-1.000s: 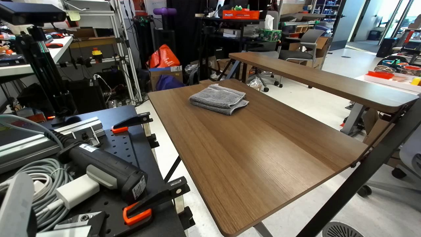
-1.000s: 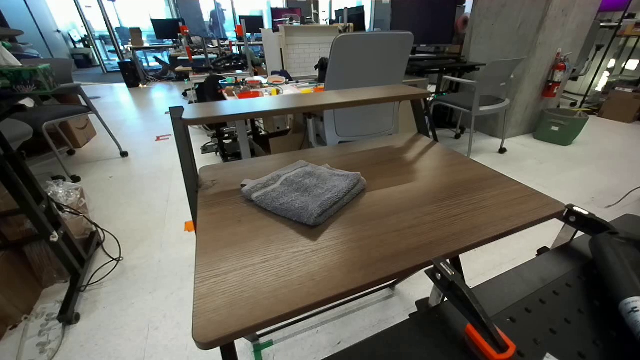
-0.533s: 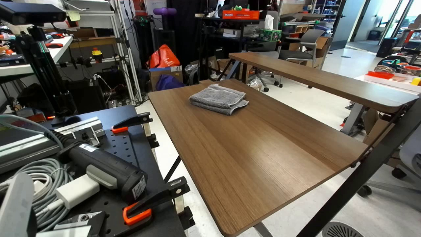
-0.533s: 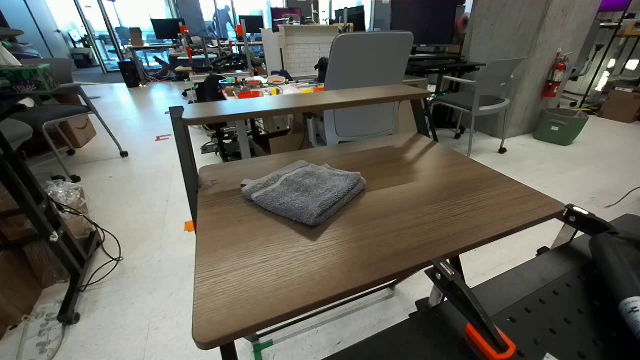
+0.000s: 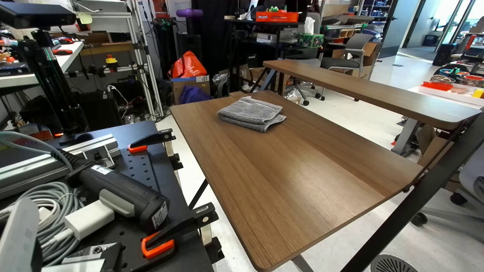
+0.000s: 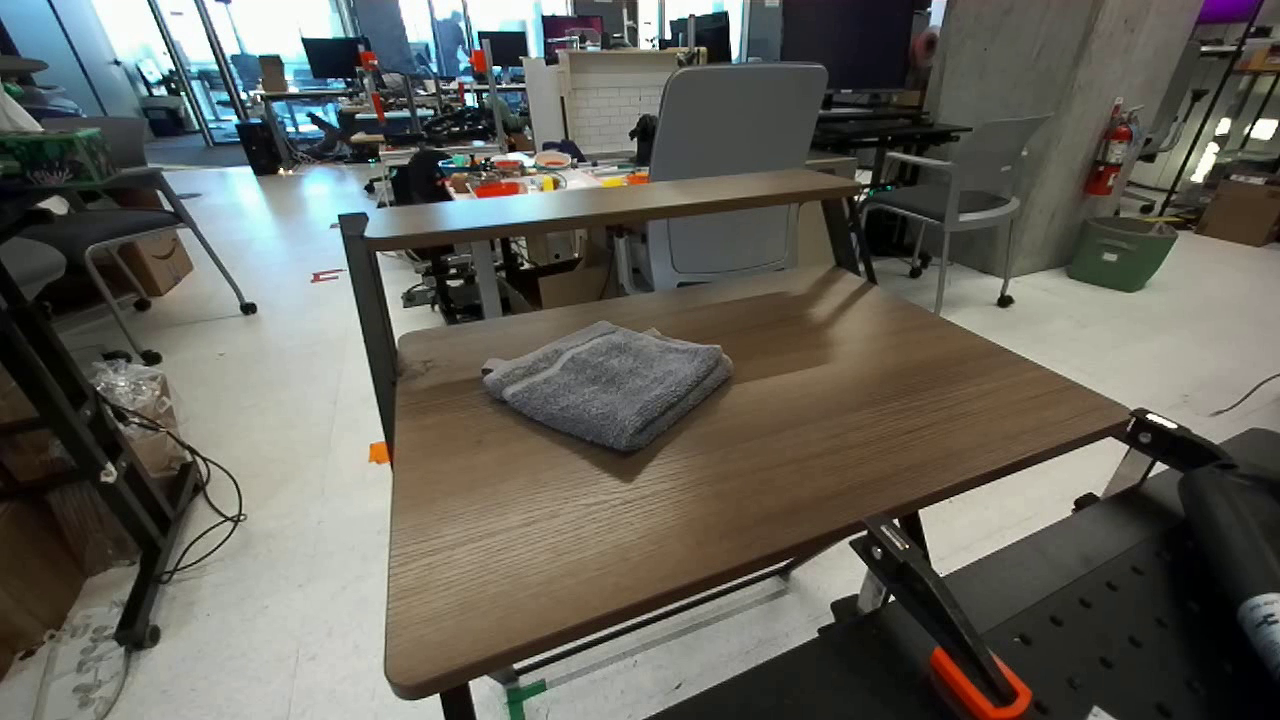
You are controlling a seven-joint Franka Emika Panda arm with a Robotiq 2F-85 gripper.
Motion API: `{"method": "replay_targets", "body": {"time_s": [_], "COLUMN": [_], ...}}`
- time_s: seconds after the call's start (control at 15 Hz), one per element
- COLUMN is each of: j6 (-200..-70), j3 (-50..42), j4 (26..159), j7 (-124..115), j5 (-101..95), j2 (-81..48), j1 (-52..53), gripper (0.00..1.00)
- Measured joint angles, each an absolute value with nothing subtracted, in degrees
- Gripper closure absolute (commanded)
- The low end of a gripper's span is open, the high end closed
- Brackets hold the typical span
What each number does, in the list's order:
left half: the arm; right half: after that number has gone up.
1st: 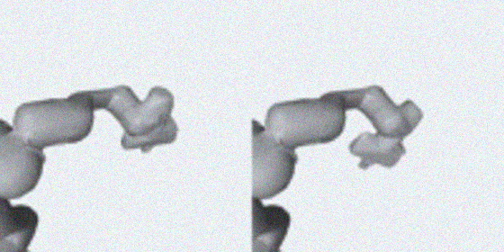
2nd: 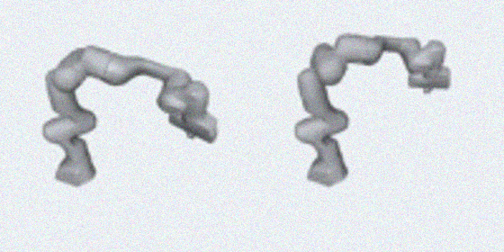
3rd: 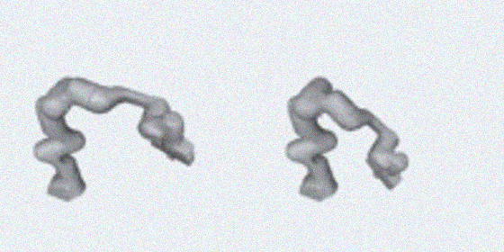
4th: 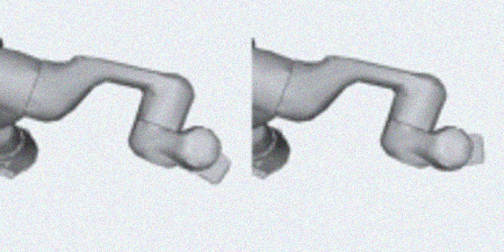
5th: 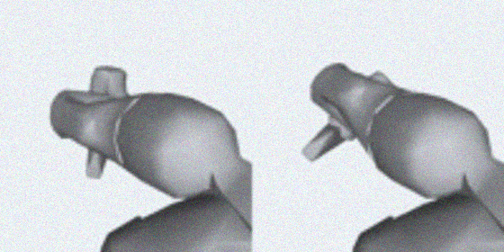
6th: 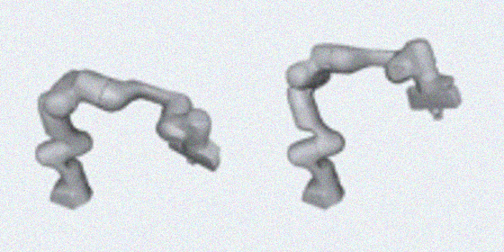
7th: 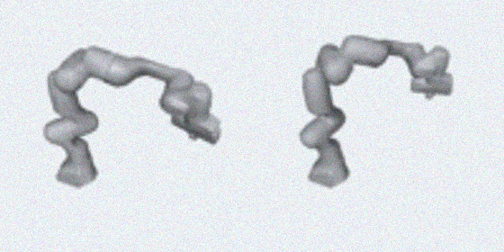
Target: Move the towel to the right front corner
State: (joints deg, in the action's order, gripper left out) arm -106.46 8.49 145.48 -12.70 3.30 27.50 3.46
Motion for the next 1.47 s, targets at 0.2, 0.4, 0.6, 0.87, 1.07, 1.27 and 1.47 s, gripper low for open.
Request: {"method": "replay_targets", "body": {"time_s": [0.2, 0.4, 0.6, 0.87, 1.07, 1.27, 1.47], "j6": [-106.5, -106.5, -106.6, -110.1, -115.3, -121.7, -128.1], "j3": [8.5, 8.5, 8.5, 8.9, 9.9, 11.1, 11.7], "j4": [145.5, 145.5, 145.5, 144.6, 142.3, 139.0, 135.2], "j7": [-12.7, -12.7, -13.6, -16.3, -18.6, -22.2, -26.8], "j5": [3.3, 3.3, 3.3, 3.3, 3.2, 3.1, 1.6], "j2": [27.5, 27.5, 27.2, 23.7, 17.5, 9.3, 1.1], "j1": [3.5, 3.5, 3.5, 3.5, 3.5, 3.6, 4.7], "gripper": [0.00, 0.00, 0.00, 0.00, 0.00, 0.00, 0.00]}}
